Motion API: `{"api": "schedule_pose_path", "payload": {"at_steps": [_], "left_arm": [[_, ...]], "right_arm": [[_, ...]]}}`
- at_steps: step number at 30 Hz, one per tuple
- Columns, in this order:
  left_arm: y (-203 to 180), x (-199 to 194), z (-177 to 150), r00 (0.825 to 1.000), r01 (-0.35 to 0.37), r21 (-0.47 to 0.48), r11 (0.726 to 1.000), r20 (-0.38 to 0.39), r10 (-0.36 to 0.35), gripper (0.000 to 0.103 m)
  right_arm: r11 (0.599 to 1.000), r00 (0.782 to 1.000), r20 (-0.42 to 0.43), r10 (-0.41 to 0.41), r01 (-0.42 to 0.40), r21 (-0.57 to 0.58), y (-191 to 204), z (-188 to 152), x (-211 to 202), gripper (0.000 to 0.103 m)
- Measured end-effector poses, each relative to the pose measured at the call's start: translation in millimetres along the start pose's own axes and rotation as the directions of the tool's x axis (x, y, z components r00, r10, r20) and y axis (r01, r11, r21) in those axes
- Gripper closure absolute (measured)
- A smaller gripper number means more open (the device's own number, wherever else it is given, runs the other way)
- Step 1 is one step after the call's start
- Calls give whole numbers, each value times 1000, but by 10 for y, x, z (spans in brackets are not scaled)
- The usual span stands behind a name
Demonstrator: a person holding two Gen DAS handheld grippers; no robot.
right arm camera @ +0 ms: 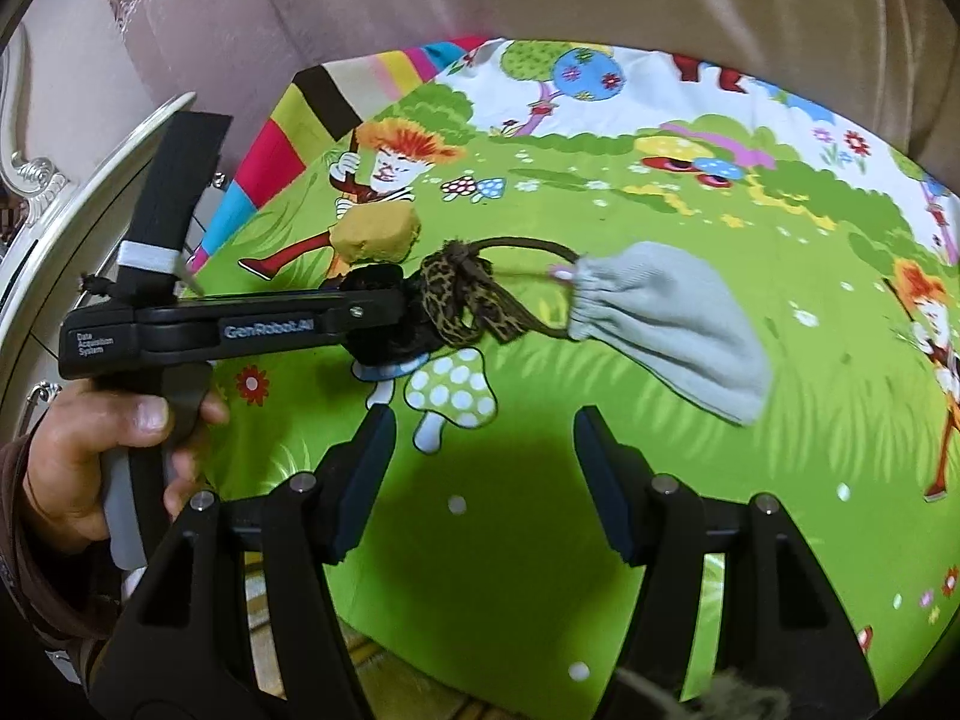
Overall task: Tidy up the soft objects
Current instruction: 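Grasp the black fuzzy glove with the left tool while the right tool grasps the leopard-print pouch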
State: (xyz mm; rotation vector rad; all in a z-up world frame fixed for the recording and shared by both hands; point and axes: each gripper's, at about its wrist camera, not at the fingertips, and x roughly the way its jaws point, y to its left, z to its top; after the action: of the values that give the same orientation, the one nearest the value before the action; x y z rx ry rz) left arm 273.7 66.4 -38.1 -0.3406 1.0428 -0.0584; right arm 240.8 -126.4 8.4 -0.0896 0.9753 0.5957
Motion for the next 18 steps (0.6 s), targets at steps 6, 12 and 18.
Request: {"api": "schedule_pose_path", "payload": {"at_steps": [6,12,18], "left_arm": [[-61,126,22,1000,-8,101,995,3,8,55],[-39,113,-13,999,-37,156,987,16,35,82],[78,-99,-139,998,-52,126,991,34,49,84]], "right_arm": [[999,999,-11,43,-43,12,8,98,256,37],[998,998,-24,65,-64,10,52,169,482,37],[995,995,-29,96,-95,43,68,287,681,37]]}}
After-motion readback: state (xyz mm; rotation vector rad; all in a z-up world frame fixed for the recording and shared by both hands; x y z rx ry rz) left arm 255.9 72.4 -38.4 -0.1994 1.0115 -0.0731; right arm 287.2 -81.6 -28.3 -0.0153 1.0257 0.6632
